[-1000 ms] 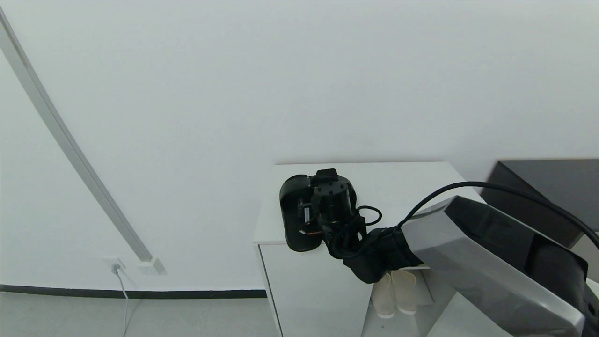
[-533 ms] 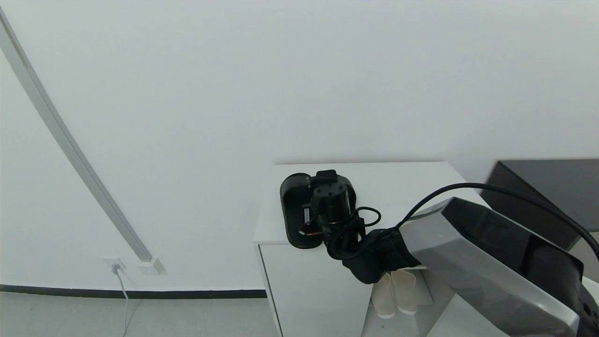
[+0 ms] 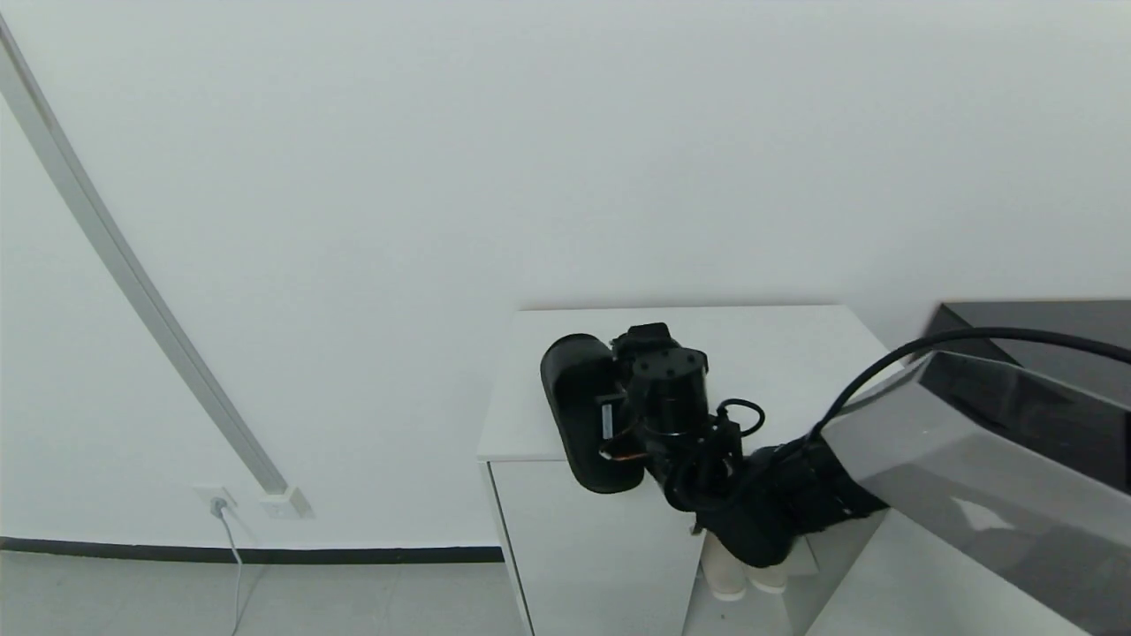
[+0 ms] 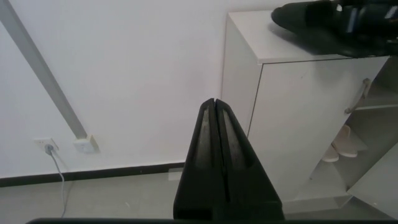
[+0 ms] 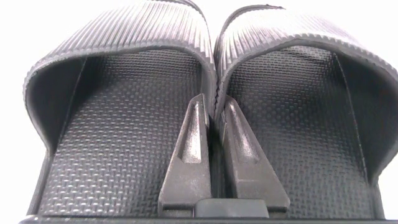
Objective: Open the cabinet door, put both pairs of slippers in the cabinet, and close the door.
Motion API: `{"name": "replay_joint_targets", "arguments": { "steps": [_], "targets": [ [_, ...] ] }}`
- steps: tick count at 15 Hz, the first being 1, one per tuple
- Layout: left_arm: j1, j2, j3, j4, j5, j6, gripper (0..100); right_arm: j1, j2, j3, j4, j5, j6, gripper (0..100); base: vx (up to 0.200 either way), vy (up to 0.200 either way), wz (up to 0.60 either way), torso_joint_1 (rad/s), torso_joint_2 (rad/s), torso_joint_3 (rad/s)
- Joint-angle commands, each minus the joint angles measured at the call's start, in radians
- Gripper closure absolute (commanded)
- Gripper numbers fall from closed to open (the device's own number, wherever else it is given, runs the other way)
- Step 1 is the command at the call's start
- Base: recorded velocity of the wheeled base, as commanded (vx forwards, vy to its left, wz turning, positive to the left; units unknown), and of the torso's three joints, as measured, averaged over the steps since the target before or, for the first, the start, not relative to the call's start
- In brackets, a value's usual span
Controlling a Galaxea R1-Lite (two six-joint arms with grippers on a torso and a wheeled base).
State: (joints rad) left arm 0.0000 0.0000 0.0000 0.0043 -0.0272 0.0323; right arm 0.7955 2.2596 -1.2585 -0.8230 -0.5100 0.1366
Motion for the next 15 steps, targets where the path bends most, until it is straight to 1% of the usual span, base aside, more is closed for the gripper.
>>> {"name": "replay_joint_targets", "arguments": {
  "steps": [1,3,4,5,6,10,15],
  "targets": [
    [0.000,0.000,0.000,0.000,0.000,0.000,100,0.011,-0.268,0.309,-0.097,0.059,-0.017,100,0.000,0.000,0.00,0.000,0.00,0.000],
    [0.000,0.000,0.000,0.002,0.000,0.000,100,0.011,-0.394,0.511,-0.145,0.076,-0.026,100,0.000,0.000,0.00,0.000,0.00,0.000],
    [0.000,0.000,0.000,0.000,0.000,0.000,100,0.014,-0.443,0.593,-0.150,0.090,-0.026,100,0.000,0.000,0.00,0.000,0.00,0.000],
    [0.000,0.000,0.000,0.000,-0.002,0.000,100,0.024,-0.488,0.660,-0.150,0.105,-0.026,100,0.000,0.000,0.00,0.000,0.00,0.000],
    [0.000,0.000,0.000,0.000,-0.002,0.000,100,0.028,-0.519,0.697,-0.150,0.110,-0.026,100,0.000,0.000,0.00,0.000,0.00,0.000],
    [0.000,0.000,0.000,0.000,0.000,-0.003,100,0.040,-0.529,0.719,-0.151,0.117,-0.020,100,0.000,0.000,0.00,0.000,0.00,0.000],
    [0.000,0.000,0.000,0.002,-0.002,-0.003,100,0.070,-0.519,0.726,-0.151,0.114,-0.018,100,-0.200,0.000,0.00,0.003,0.00,0.001]
  ]
}}
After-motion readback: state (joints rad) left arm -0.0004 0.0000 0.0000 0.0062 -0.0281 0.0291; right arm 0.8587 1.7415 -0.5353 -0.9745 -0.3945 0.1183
